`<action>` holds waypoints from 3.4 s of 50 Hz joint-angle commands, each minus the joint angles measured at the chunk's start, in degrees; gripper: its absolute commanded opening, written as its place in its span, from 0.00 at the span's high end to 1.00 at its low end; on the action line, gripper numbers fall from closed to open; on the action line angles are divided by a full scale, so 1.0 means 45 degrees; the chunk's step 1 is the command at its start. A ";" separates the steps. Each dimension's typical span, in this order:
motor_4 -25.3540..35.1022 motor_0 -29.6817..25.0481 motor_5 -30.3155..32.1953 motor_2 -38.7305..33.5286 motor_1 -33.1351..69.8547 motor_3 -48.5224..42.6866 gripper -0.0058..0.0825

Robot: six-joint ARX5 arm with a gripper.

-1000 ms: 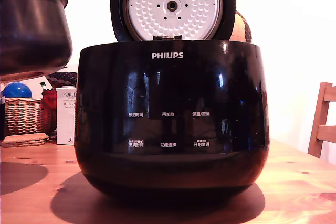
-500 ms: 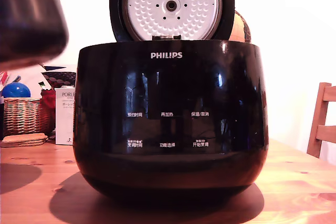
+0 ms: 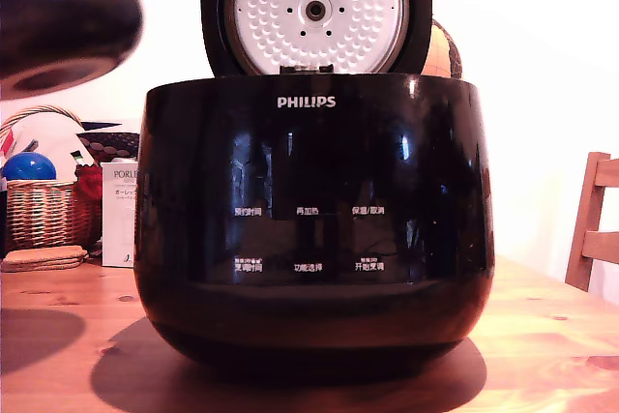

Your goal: Place the pot you are holding inside the rice cooker

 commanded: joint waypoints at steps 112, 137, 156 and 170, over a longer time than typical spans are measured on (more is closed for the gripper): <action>0.2516 -0.2851 0.5484 0.4911 0.6844 0.0631 0.96; 0.1044 -0.2968 0.6407 0.4911 0.7359 0.0563 0.96; 0.1224 -0.3293 0.6717 0.4911 0.8218 0.0457 0.96; 0.1413 -0.3507 0.3512 0.4911 0.8325 0.0442 0.96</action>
